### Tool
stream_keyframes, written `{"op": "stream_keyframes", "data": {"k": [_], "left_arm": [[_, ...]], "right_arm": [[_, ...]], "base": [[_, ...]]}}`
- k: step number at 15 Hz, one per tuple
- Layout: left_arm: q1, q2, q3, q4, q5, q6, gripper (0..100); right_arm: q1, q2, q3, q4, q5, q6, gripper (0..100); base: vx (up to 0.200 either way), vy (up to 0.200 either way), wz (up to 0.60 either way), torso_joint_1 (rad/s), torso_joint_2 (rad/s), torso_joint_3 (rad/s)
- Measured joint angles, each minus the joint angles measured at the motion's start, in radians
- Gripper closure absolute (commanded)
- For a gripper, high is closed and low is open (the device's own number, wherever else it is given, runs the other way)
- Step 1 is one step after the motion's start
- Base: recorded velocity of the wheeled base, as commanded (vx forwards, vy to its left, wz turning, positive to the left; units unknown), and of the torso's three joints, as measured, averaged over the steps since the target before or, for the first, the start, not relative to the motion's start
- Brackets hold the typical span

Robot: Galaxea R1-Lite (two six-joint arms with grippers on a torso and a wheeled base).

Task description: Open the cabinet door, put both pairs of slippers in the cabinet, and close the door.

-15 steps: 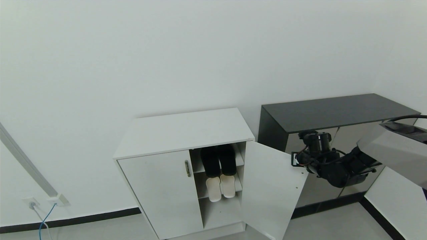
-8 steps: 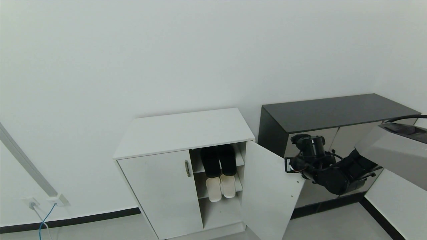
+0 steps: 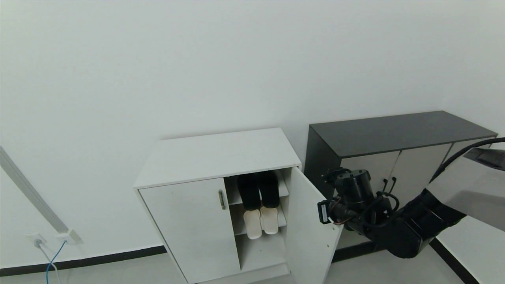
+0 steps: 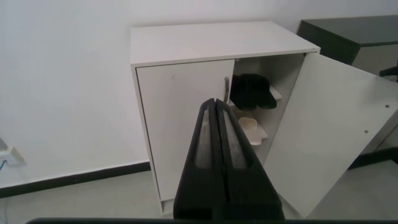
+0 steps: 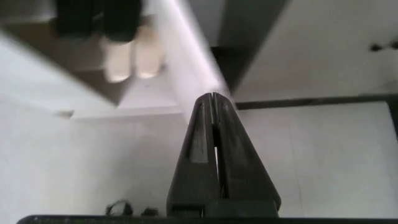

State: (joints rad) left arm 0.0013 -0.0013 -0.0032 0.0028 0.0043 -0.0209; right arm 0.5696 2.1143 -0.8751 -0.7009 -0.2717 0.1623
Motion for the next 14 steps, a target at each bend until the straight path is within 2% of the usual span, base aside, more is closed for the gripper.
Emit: {"op": "stream_keyframes", "data": {"k": [3, 6, 9, 14], "left_arm": [[0.000, 0.000, 0.000, 0.000, 0.000, 0.000, 100], [0.000, 0.000, 0.000, 0.000, 0.000, 0.000, 100], [0.000, 0.000, 0.000, 0.000, 0.000, 0.000, 100], [0.000, 0.000, 0.000, 0.000, 0.005, 0.000, 100]], "right_arm": [[0.029, -0.053, 0.024, 0.000, -0.004, -0.001, 100], [0.002, -0.057, 0.027, -0.002, -0.003, -0.001, 100], [-0.032, -0.012, 0.007, -0.003, 0.000, -0.001, 100], [-0.041, 0.091, -0.024, -0.023, 0.004, 0.009, 100]], "base": [[0.000, 0.000, 0.00, 0.000, 0.00, 0.000], [0.000, 0.000, 0.00, 0.000, 0.00, 0.000], [0.000, 0.000, 0.00, 0.000, 0.00, 0.000], [0.000, 0.000, 0.00, 0.000, 0.00, 0.000]]}}
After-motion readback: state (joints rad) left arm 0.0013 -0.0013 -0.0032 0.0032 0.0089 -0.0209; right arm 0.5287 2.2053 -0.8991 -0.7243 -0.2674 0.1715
